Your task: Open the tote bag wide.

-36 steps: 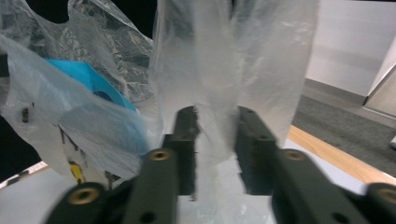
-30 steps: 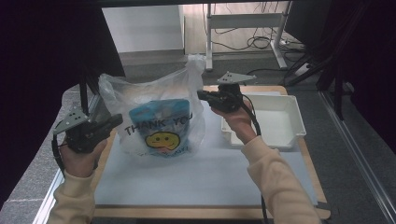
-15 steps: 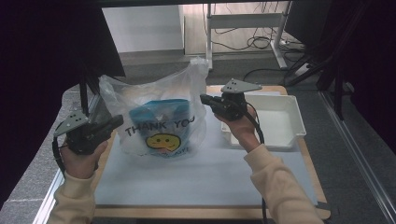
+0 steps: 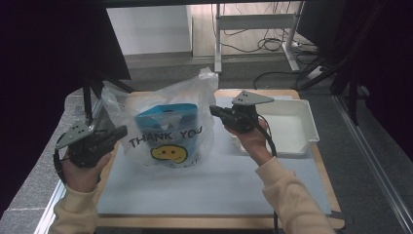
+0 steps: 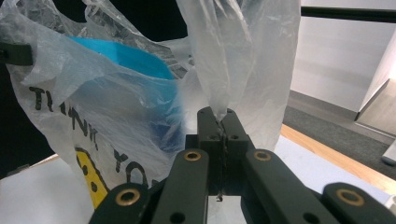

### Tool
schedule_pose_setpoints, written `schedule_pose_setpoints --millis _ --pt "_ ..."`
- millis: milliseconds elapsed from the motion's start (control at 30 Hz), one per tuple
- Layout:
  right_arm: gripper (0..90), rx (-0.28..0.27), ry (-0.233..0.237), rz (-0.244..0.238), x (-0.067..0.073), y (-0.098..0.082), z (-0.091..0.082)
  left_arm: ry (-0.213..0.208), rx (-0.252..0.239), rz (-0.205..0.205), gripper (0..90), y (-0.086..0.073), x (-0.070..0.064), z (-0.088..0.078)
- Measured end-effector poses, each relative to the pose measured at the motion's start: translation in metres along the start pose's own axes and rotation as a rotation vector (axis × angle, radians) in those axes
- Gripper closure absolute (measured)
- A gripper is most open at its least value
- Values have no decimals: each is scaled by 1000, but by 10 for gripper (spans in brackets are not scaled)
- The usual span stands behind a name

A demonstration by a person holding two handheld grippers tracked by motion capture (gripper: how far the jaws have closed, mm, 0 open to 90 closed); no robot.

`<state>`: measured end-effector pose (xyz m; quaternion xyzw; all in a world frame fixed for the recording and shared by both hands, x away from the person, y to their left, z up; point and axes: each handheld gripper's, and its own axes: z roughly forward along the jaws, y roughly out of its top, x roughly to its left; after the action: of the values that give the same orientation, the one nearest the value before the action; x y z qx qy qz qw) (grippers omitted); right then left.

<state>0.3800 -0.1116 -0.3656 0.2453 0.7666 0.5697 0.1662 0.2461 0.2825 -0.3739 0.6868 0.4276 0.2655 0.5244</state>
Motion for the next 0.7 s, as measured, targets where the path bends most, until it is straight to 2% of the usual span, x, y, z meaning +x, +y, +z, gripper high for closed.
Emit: schedule_pose_setpoints --millis 100,267,600,700 --pt "890 -2 5 -2 3 -3 0 -3 2 5 900 -2 -1 -1" --pt "890 14 -11 -30 6 -6 -1 -3 -3 15 900 -4 -3 -1" --pt "890 12 -11 -28 7 -10 -6 -4 -4 23 900 -7 -4 -3" --pt "890 26 -23 -45 10 -15 -6 -6 -1 20 900 -9 -5 -3"
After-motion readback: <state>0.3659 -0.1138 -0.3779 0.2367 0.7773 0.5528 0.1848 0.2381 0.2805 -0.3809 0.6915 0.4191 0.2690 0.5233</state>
